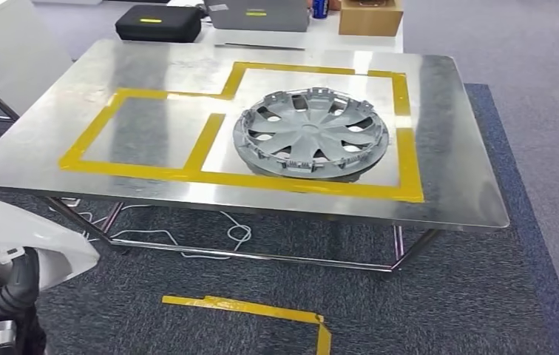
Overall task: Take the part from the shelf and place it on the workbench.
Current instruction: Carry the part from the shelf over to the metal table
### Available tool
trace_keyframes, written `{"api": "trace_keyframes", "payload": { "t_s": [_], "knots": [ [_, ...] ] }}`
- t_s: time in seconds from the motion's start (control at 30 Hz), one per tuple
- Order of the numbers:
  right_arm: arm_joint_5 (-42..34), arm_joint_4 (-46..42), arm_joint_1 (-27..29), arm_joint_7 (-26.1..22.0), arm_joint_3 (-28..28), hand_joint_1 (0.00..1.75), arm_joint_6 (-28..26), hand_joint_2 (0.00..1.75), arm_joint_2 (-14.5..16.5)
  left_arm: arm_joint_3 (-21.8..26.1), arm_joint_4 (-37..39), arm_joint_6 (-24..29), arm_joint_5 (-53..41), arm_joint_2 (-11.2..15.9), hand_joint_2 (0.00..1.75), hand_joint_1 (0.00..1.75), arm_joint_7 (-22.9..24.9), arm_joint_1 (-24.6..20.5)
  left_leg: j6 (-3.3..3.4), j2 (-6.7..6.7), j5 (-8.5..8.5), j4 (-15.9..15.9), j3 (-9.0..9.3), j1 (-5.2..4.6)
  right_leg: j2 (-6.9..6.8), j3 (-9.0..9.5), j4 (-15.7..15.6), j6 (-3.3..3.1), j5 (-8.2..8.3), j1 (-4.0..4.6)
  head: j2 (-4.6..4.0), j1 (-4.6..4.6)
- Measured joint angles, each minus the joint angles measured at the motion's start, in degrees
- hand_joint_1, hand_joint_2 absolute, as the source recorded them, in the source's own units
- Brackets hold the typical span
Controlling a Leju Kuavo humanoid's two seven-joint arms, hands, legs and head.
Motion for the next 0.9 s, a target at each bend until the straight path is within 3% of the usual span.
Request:
{"api": "trace_keyframes", "payload": {
  "t_s": [0.07, 0.1, 0.2, 0.23, 0.27, 0.3, 0.37, 0.43, 0.5, 0.57, 0.63, 0.7, 0.73, 0.77, 0.8, 0.87, 0.9],
  "knots": [
    [0.0, 0.0, -0.1, -0.1, 0.0, 0.00, 0.0, 1.75, 0.0, 0.0, -0.1, 0.0, 0.0, 0.0, 1.75, 1.75, 0.0, 0.0, 0.57, -0.11, -0.30, -0.6, 1.14, 0.29, -0.09, -0.39, 1.6, 0.58, -0.51, -0.07, -0.01, 0.12],
    [0.0, 0.0, -0.2, -0.1, 0.0, 0.00, 0.0, 1.75, 0.0, 0.0, -0.1, 0.0, 0.0, -0.1, 1.75, 1.75, 0.0, -0.1, 0.81, -0.12, -0.51, -0.8, 1.78, 0.44, -0.12, -1.88, 4.1, 0.86, -1.09, -0.14, -0.01, 0.22],
    [0.0, 0.0, -0.2, -0.2, 0.0, 0.00, 0.0, 1.75, 0.0, 0.0, -0.1, 0.0, 0.0, -0.1, 1.75, 1.75, 0.0, -0.2, 1.13, -0.09, -1.72, -1.0, 3.11, 0.50, -0.16, -9.94, 14.8, 1.60, -4.10, -0.39, 0.00, 0.37],
    [0.0, 0.0, 0.0, -0.2, 0.0, 0.00, 0.0, 1.75, 0.0, 0.0, -0.1, 0.0, 0.0, -0.1, 1.75, 1.75, 0.0, -0.1, 1.10, -0.12, -2.26, -1.0, 3.73, 0.53, -0.17, -12.02, 16.4, 1.71, -4.68, -0.41, 0.00, 0.37],
    [0.0, 0.0, 0.1, -0.2, 0.0, 0.00, 0.0, 1.75, 0.0, 0.0, -0.1, 0.0, 0.0, -0.1, 1.75, 1.75, 0.0, -0.1, 1.04, -0.16, -2.85, -1.0, 4.51, 0.56, -0.18, -13.18, 16.2, 1.71, -4.28, -0.41, 0.00, 0.38],
    [0.0, 0.0, 0.2, -0.2, 0.0, 0.00, 0.0, 1.75, 0.0, 0.0, -0.1, 0.0, 0.0, -0.1, 1.75, 1.75, 0.0, -0.1, 0.92, -0.19, -3.51, -1.0, 5.44, 0.61, -0.19, -13.40, 14.2, 1.67, -2.56, -0.40, 0.00, 0.39],
    [0.0, 0.1, 0.2, -0.2, 0.0, 0.00, 0.0, 1.75, -0.1, 0.0, -0.1, 0.0, 0.1, -0.1, 1.75, 1.75, 0.0, -0.1, 0.49, -0.17, -5.02, -0.9, 7.27, 0.63, -0.40, -12.47, 7.6, 1.31, 3.34, -0.33, 0.00, 0.42],
    [0.0, 0.2, 0.1, -0.2, 0.0, 0.00, 0.0, 1.75, -0.1, 0.0, -0.1, 0.0, 0.1, -0.1, 1.75, 1.75, 0.0, -0.2, -0.19, -0.16, -6.24, -1.2, 8.25, 0.52, -0.61, -11.39, 3.6, 0.52, 6.58, -0.13, 0.00, 0.49],
    [0.0, 0.3, 0.1, -0.2, 0.0, 0.00, 0.0, 1.75, -0.1, 0.0, -0.1, 0.0, 0.1, -0.1, 1.75, 1.75, 0.0, -0.3, -0.94, -0.20, -6.30, -1.2, 8.73, 0.46, -0.60, -10.66, 3.1, -0.36, 6.52, -0.05, 0.00, 0.58],
    [-0.1, 0.4, 0.1, -0.2, 0.0, 0.00, -0.1, 1.75, -0.1, 0.0, -0.1, 0.1, 0.1, -0.1, 1.75, 1.75, 0.0, -0.4, -1.49, -0.18, -5.39, 1.4, 7.84, 0.52, -0.53, -9.78, 2.4, -0.95, 6.63, -0.22, 0.00, 0.52],
    [-0.1, 0.4, 0.0, -0.2, 0.0, 0.00, -0.2, 1.75, -0.1, -0.1, -0.1, 0.1, 0.1, -0.1, 1.75, 1.75, 0.0, -0.4, -1.84, -0.15, -5.96, 7.4, 4.26, 0.59, -0.49, -8.73, 1.9, -1.47, 6.20, -0.32, 0.00, 0.42],
    [0.0, 0.4, 0.0, -0.3, 0.0, 0.00, -0.2, 1.75, -0.1, -0.1, -0.1, 0.1, 0.2, -0.1, 1.75, 1.75, 0.0, -0.3, -2.04, -0.15, -9.45, 12.7, -0.02, 0.62, -0.40, -7.75, 1.8, -1.81, 5.40, -0.26, 0.00, 0.43],
    [0.0, 0.4, 0.0, -0.3, 0.0, 0.00, -0.2, 1.75, -0.1, -0.1, -0.1, 0.1, 0.3, -0.1, 1.75, 1.75, 0.0, -0.3, -2.06, -0.15, -10.98, 13.8, -1.55, 0.62, -0.30, -7.20, 1.8, -1.87, 4.93, -0.21, 0.00, 0.42],
    [0.0, 0.5, 0.0, -0.2, 0.0, 0.00, -0.2, 1.75, -0.1, -0.1, -0.1, 0.1, 0.4, -0.1, 1.75, 1.75, 0.0, -0.3, -2.03, -0.15, -11.22, 13.5, -2.44, 0.62, -0.19, -6.59, 1.8, -1.89, 4.46, -0.16, 0.00, 0.43],
    [0.0, 0.5, 0.0, -0.2, 0.0, 0.00, -0.2, 1.75, -0.1, -0.1, -0.1, 0.1, 0.4, -0.1, 1.75, 1.75, 0.0, -0.3, -1.92, -0.15, -9.75, 11.7, -2.61, 0.61, -0.09, -5.90, 1.8, -1.88, 3.99, -0.10, 0.00, 0.42],
    [0.0, 0.5, 0.0, -0.2, 0.0, 0.00, -0.2, 1.75, -0.1, -0.1, -0.1, 0.1, 0.6, -0.1, 1.75, 1.75, 0.0, -0.3, -1.50, -0.16, -3.74, 5.9, -1.69, 0.51, 0.03, -4.58, 1.8, -1.72, 3.13, -0.02, 0.00, 0.44],
    [0.0, 0.6, 0.0, -0.2, 0.0, 0.00, -0.2, 1.75, -0.1, -0.1, -0.1, 0.1, 0.6, 0.0, 1.75, 1.75, 0.0, -0.3, -1.26, -0.15, -2.45, 3.7, -1.32, 0.37, 0.11, -4.24, 1.8, -1.52, 2.79, 0.04, 0.00, 0.40]
  ]
}}
